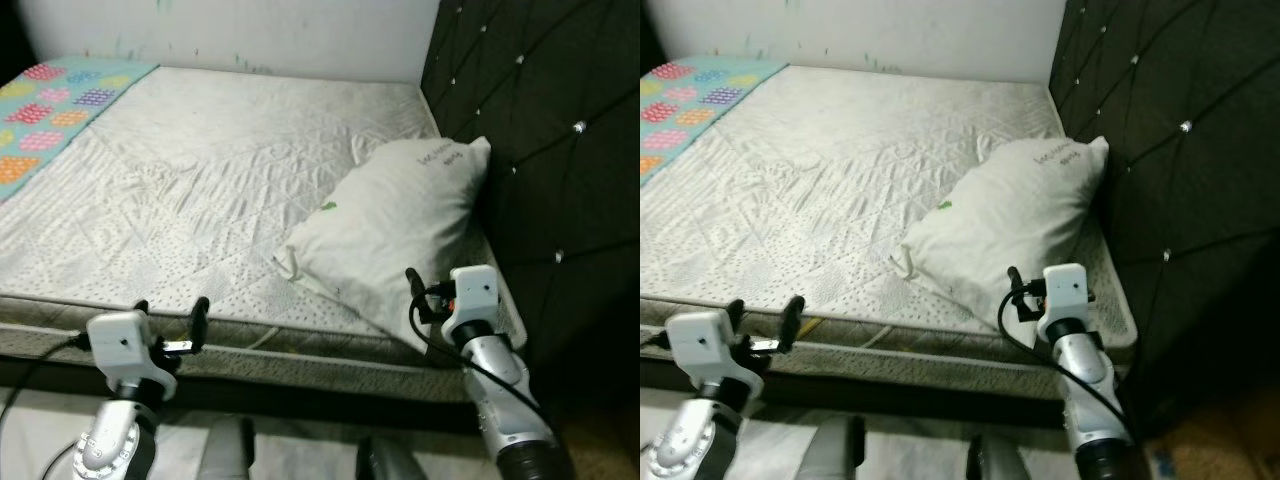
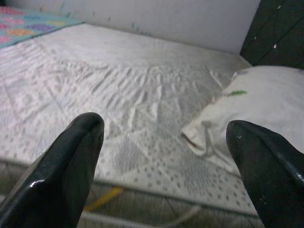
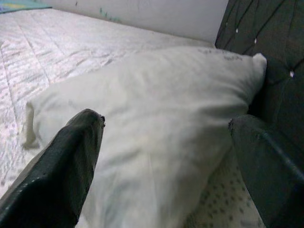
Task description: Clean up the room
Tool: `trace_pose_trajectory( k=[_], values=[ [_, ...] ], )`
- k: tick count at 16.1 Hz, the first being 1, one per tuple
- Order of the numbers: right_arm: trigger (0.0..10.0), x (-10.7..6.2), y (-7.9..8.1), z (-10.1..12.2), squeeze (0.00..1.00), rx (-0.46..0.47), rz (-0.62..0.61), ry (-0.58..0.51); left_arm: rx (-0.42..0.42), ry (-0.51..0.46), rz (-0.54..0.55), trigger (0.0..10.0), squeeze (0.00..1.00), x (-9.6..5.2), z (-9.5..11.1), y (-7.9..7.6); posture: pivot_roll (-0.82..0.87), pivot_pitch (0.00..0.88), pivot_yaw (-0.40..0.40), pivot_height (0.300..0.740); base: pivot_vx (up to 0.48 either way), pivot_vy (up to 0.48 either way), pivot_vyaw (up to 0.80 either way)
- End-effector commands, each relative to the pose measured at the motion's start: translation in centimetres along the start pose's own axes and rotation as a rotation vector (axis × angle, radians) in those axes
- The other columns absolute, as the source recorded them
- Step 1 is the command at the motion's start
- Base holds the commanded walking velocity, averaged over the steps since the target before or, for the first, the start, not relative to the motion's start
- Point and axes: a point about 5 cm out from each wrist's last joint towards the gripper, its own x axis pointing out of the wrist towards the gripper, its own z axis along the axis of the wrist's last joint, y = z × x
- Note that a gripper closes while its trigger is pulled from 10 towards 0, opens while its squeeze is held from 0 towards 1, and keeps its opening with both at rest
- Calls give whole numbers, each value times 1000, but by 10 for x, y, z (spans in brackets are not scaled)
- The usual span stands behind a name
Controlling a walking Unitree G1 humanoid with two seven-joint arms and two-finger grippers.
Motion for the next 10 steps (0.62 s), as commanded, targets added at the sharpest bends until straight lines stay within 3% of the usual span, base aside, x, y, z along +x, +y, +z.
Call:
trace_pose_trajectory(
  k=[1, 10],
  values=[
    [10000, 4, -2, 9, 0, -2, -3, -35, -3, -24, -25, 10000, 0, 3, 6, -4, 10, 35, -47, 627, 281, 0, 0],
    [10000, 5, -1, 9, 0, -3, -3, -40, -1, -28, -47, 10000, 0, 5, 6, -4, 15, 19, -45, 609, 363, 0, 0]
  ],
)
